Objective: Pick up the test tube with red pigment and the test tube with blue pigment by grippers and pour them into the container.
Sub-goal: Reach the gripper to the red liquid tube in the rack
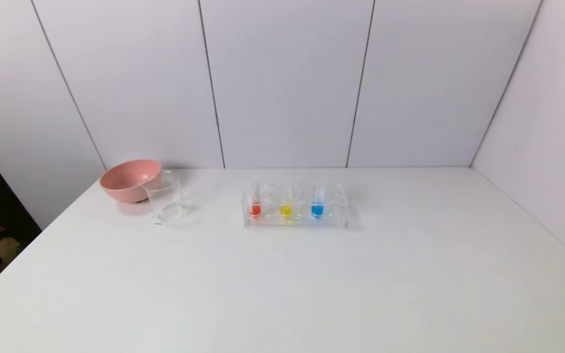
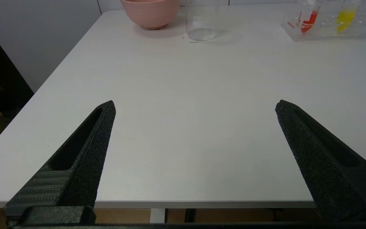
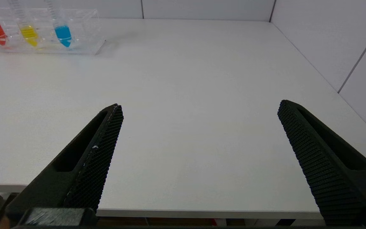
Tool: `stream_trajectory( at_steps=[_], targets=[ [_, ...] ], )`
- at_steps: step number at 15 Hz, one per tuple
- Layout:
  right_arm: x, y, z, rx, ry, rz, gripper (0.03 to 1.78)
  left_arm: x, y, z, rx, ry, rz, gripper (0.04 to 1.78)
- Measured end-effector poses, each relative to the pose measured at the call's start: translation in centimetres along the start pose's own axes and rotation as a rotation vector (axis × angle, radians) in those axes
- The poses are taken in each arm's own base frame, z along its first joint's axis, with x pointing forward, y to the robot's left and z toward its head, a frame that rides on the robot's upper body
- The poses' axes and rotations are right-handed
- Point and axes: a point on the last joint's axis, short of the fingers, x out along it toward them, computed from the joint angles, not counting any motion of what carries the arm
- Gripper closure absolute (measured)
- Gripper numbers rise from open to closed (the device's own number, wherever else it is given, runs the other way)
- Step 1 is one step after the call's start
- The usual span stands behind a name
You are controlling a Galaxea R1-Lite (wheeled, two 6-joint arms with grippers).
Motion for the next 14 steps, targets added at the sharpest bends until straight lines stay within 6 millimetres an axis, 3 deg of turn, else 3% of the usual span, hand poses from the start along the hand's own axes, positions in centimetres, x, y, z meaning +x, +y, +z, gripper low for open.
stream_trajectory(
  at_steps=[14],
  targets=[
    [0.0,0.0,0.01,0.0,-0.001,-0.001,0.04,0.0,0.0,-0.01,-0.003,0.001,-0.001,0.06]
  ],
)
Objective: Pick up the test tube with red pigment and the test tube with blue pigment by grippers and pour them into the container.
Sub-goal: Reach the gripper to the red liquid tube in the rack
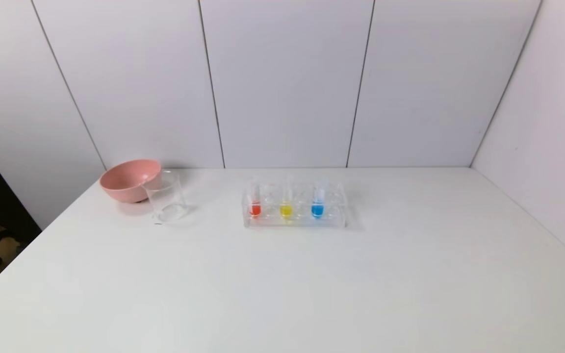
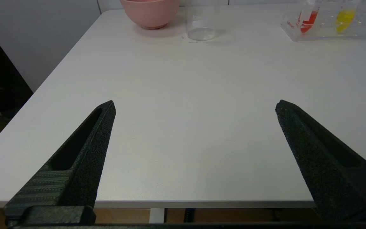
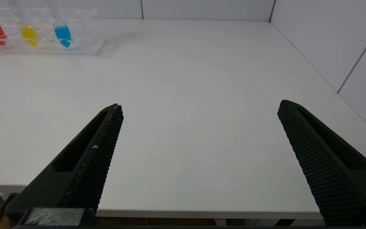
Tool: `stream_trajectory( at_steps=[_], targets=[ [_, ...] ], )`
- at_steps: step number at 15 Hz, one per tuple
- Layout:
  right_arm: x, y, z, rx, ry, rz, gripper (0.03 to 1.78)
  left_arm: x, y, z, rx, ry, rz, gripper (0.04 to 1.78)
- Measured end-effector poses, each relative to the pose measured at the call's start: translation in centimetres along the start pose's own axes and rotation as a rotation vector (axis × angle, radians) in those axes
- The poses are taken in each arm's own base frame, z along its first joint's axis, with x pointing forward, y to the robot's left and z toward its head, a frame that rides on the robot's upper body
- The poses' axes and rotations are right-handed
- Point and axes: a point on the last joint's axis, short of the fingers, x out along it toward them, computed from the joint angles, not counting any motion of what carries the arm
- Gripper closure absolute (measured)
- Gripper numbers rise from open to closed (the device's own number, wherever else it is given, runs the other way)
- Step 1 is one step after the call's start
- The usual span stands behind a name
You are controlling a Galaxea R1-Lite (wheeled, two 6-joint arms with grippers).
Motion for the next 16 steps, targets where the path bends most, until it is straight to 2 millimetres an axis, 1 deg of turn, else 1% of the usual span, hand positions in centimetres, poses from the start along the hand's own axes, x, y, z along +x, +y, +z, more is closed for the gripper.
stream_trajectory(
  at_steps=[5,6,10,12,14,16],
  targets=[
    [0.0,0.0,0.0,0.0,0.0,0.001,0.04,0.0,0.0,0.1,0.004,-0.004,0.0,0.06],
    [0.0,0.0,0.0,0.0,0.0,0.001,0.04,-0.2,0.0,0.5,-0.003,-0.016,-0.005,0.06],
    [0.0,0.0,0.0,0.0,0.0,0.0,0.04,-1.6,0.0,4.1,-0.029,-0.059,-0.015,0.06],
    [0.0,0.0,0.0,0.0,0.0,0.001,0.04,-2.3,0.0,6.4,-0.029,-0.092,-0.034,0.06],
    [0.0,0.0,0.0,0.0,0.0,0.0,0.04,-2.5,-0.1,8.9,-0.028,-0.117,-0.062,0.06],
    [0.0,0.0,0.0,0.0,0.0,0.0,0.04,-2.2,-0.1,11.0,-0.027,-0.12,-0.071,0.06]
  ],
)
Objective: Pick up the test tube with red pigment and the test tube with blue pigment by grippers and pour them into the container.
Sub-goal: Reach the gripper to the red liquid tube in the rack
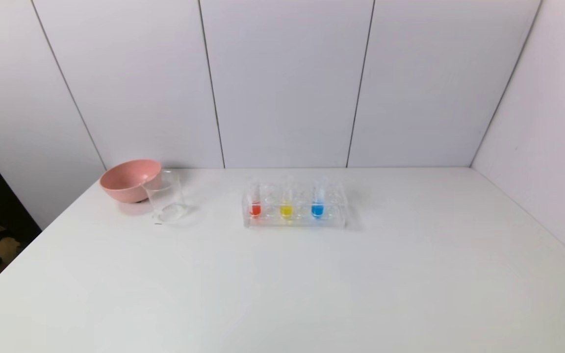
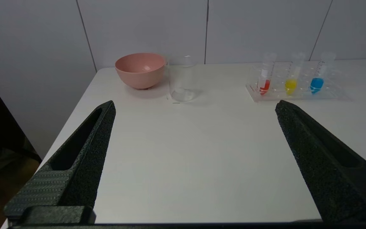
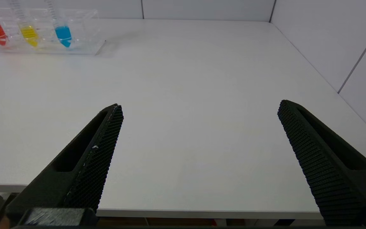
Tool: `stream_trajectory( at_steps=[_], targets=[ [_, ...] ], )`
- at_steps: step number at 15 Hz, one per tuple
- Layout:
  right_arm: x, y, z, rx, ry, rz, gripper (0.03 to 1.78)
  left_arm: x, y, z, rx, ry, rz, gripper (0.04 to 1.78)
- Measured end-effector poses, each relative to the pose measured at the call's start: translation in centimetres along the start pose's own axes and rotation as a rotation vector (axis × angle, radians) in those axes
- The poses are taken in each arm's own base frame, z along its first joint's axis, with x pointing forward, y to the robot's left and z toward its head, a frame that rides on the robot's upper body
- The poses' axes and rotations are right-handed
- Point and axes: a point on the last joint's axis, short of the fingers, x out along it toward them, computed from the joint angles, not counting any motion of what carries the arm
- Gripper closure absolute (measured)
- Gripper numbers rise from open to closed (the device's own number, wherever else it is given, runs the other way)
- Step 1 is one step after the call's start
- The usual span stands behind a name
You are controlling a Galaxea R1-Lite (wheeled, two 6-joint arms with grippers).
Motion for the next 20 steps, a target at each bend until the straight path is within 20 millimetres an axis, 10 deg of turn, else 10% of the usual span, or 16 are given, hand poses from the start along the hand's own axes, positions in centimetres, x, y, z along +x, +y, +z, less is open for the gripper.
stream_trajectory(
  at_steps=[10,20],
  targets=[
    [0.0,0.0,0.0,0.0,0.0,0.0,0.04,8.5,0.0,6.4,-0.001,0.012,-0.111,0.06],
    [0.0,0.0,0.0,0.0,0.0,0.0,0.04,21.3,-0.3,8.0,-0.006,0.054,-0.281,0.06]
  ],
)
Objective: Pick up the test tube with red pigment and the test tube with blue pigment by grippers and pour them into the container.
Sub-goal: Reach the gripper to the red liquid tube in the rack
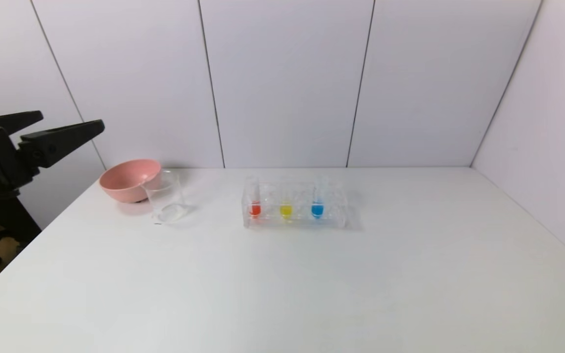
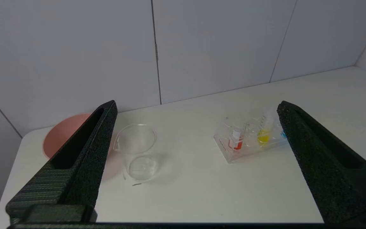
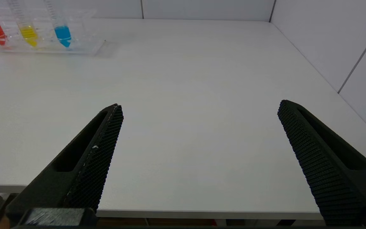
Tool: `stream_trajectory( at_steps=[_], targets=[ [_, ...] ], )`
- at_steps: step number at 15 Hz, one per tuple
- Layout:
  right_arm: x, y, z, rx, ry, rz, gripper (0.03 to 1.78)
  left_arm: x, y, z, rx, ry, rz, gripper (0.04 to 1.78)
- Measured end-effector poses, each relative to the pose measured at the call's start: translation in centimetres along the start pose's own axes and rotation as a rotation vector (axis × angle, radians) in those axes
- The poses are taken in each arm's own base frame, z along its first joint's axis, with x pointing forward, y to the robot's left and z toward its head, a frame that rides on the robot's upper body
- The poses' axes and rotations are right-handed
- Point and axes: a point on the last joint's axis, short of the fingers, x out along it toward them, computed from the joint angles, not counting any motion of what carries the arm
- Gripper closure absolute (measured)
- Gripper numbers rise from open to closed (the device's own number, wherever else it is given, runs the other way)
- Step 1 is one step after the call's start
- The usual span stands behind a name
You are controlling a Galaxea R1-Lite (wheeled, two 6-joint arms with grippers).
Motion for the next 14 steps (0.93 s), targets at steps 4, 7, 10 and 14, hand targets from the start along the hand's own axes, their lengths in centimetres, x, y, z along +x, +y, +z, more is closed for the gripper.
stream_trajectory(
  at_steps=[4,7,10,14],
  targets=[
    [0.0,0.0,0.0,0.0,0.0,0.0,0.04,4.2,1.1,-0.3,-0.002,0.014,-0.056,0.06],
    [0.0,0.0,0.0,0.0,0.0,0.0,0.04,6.9,1.7,-1.0,-0.009,0.037,-0.151,0.06],
    [0.0,0.0,0.0,0.0,0.0,0.0,0.04,9.5,2.2,-2.2,-0.007,0.03,-0.264,0.06],
    [0.0,0.0,0.0,0.0,0.0,0.0,0.04,12.5,2.8,-4.1,-0.005,0.022,-0.429,0.06]
  ],
)
